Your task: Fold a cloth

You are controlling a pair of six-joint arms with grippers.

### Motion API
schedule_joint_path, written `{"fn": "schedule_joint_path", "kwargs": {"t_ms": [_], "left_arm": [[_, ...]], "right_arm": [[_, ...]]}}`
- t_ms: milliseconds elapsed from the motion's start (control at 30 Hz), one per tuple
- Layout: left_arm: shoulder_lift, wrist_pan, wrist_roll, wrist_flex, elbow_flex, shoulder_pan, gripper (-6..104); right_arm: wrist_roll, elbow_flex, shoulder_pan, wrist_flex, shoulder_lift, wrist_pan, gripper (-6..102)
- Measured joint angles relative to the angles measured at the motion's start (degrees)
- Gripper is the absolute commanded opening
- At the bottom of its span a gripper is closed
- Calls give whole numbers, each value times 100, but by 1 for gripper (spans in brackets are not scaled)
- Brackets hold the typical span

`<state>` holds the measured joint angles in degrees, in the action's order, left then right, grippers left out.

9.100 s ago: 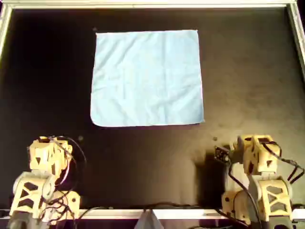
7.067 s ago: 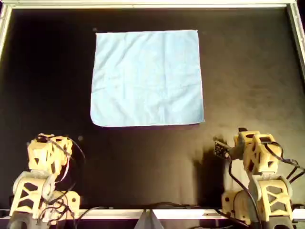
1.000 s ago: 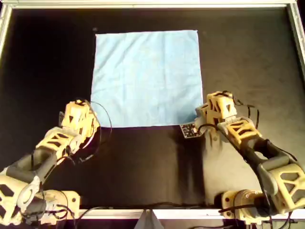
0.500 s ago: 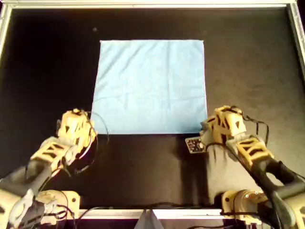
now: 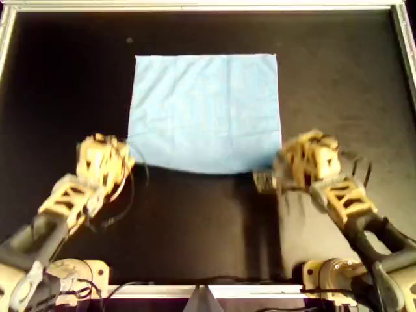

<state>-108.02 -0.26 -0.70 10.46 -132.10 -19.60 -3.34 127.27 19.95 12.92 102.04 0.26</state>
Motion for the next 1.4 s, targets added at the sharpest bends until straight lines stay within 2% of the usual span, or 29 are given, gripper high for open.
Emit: {"fn": "schedule_joint_path", "kwargs": {"t_ms": [400, 667, 900, 1200, 1267, 1400], "left_arm": [[3015, 0, 26, 0, 3463, 18, 0], [5054, -62, 26, 0, 6179, 519, 0], [6249, -9, 26, 0, 8033, 554, 0], [7383, -9, 26, 0, 9290, 554, 0], [7488, -9, 26, 0, 9448, 554, 0], [7506, -9, 26, 0, 9580, 554, 0]], "right_arm": [[0, -2874, -105, -325, -2470, -44, -2], [0, -5458, -510, -325, -4342, -53, -2], [0, -7295, -439, -325, -5678, -62, -2], [0, -8851, -519, -325, -6908, -53, -2], [0, -9044, -563, -325, -7040, -123, -2], [0, -9281, -756, -325, -7225, -18, -2]]}}
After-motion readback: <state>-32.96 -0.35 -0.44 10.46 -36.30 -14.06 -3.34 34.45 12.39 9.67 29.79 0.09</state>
